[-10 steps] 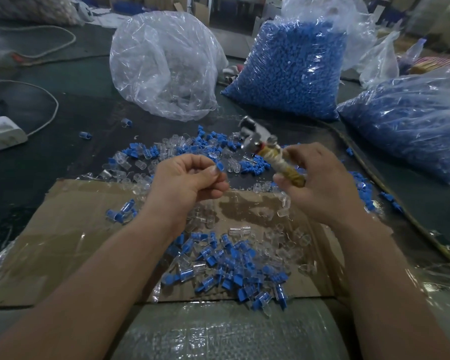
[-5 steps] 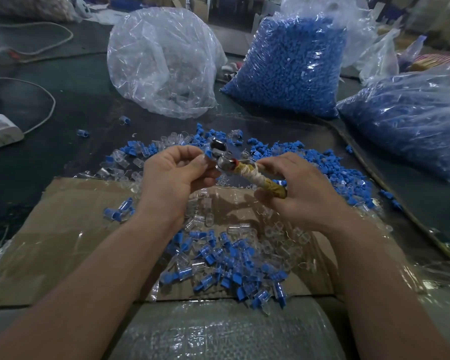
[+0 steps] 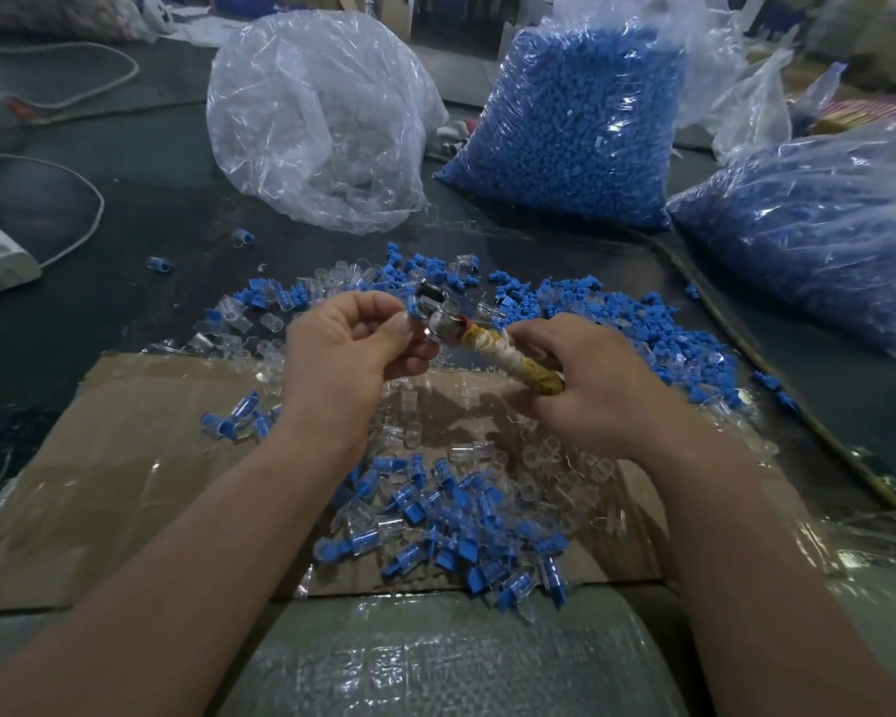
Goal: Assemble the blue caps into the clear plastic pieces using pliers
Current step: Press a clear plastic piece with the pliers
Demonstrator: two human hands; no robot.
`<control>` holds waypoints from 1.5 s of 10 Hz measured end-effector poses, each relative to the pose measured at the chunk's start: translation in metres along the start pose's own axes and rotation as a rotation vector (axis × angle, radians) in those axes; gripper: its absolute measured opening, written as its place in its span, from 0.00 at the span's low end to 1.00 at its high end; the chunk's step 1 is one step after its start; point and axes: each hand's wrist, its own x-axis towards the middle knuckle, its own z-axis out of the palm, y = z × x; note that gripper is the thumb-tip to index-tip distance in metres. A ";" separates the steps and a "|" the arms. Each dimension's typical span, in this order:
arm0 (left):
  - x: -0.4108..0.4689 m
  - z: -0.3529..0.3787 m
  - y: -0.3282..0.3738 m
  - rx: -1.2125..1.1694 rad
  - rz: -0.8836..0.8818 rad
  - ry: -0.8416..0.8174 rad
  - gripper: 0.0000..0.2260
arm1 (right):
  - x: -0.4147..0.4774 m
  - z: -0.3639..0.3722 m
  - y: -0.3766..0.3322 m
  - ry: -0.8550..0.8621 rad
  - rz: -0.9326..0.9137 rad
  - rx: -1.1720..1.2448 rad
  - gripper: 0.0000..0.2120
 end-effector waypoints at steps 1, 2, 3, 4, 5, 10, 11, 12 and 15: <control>0.001 -0.001 0.000 0.027 0.026 0.022 0.08 | 0.001 0.003 -0.004 0.020 0.011 0.010 0.19; 0.001 -0.001 0.000 0.053 0.031 0.047 0.08 | 0.001 0.004 -0.007 0.027 0.009 0.021 0.20; 0.001 -0.001 0.000 0.061 0.028 0.054 0.08 | 0.000 0.004 -0.009 0.046 0.014 0.026 0.18; 0.001 -0.001 0.000 0.066 0.027 0.055 0.08 | 0.000 0.004 -0.010 0.040 0.020 0.022 0.16; 0.001 -0.002 0.000 0.075 0.019 0.059 0.08 | 0.000 0.005 -0.013 0.033 0.025 0.021 0.15; 0.000 -0.007 0.011 0.162 -0.082 -0.100 0.04 | 0.002 -0.008 0.014 0.201 0.141 0.054 0.19; -0.006 -0.005 0.013 0.262 -0.116 -0.339 0.03 | 0.000 -0.012 0.028 0.211 0.299 0.029 0.21; -0.013 -0.002 0.016 0.337 -0.145 -0.577 0.01 | 0.000 -0.011 0.039 0.174 0.461 0.011 0.21; -0.015 -0.001 0.013 0.334 -0.169 -0.830 0.06 | -0.001 -0.011 0.052 0.166 0.620 0.020 0.26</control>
